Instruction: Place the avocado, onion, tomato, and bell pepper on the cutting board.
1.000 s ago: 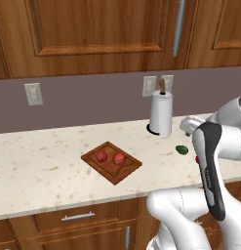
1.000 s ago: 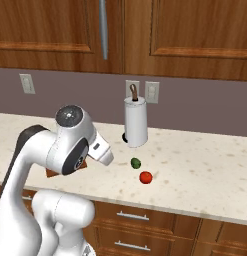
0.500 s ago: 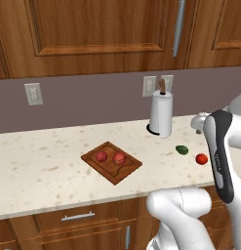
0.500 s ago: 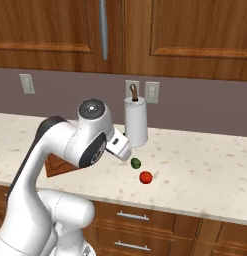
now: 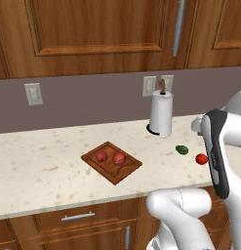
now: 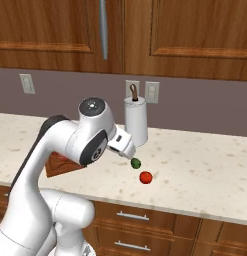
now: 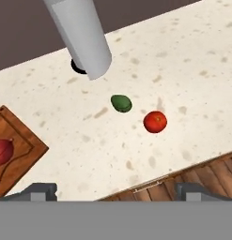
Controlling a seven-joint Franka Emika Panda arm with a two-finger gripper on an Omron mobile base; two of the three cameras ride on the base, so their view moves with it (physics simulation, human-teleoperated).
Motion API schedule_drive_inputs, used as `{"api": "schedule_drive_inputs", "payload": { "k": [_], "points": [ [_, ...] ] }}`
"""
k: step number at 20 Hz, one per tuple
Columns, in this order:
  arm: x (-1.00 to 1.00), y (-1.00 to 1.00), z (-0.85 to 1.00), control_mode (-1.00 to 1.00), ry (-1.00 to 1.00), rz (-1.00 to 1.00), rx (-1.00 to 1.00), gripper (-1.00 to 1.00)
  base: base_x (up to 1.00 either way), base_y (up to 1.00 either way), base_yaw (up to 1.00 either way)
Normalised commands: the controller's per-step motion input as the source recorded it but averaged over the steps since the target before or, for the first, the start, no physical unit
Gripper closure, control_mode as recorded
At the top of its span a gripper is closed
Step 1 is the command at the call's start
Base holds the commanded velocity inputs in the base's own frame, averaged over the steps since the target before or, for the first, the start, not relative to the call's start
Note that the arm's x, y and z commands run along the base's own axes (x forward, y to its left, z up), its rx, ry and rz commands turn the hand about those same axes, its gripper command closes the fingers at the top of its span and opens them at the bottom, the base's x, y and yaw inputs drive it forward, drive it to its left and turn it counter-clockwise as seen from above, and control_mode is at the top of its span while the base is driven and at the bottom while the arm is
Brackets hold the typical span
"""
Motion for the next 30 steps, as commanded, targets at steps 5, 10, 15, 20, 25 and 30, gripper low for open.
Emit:
{"api": "schedule_drive_inputs", "payload": {
  "k": [5, 10, 15, 20, 25, 30],
  "points": [
    [0.27, -0.29, -0.30, -1.00, 0.03, 0.02, -0.02, -1.00, 0.00, 0.00, 0.00],
    [0.29, -0.20, -0.38, -1.00, 0.08, 0.02, -0.16, -1.00, 0.00, 0.00, 0.00],
    [0.20, -0.06, -0.26, -1.00, 0.10, 0.00, -0.10, -1.00, 0.00, 0.00, 0.00],
    [0.23, -0.10, -0.20, -1.00, 0.12, 0.00, -0.06, -1.00, 0.00, 0.00, 0.00],
    [0.23, -0.34, -0.34, -1.00, 0.11, 0.01, 0.00, -1.00, 0.00, 0.00, 0.00],
    [0.27, -0.36, -0.29, -1.00, 0.07, 0.05, 0.00, -1.00, 0.00, 0.00, 0.00]
  ]
}}
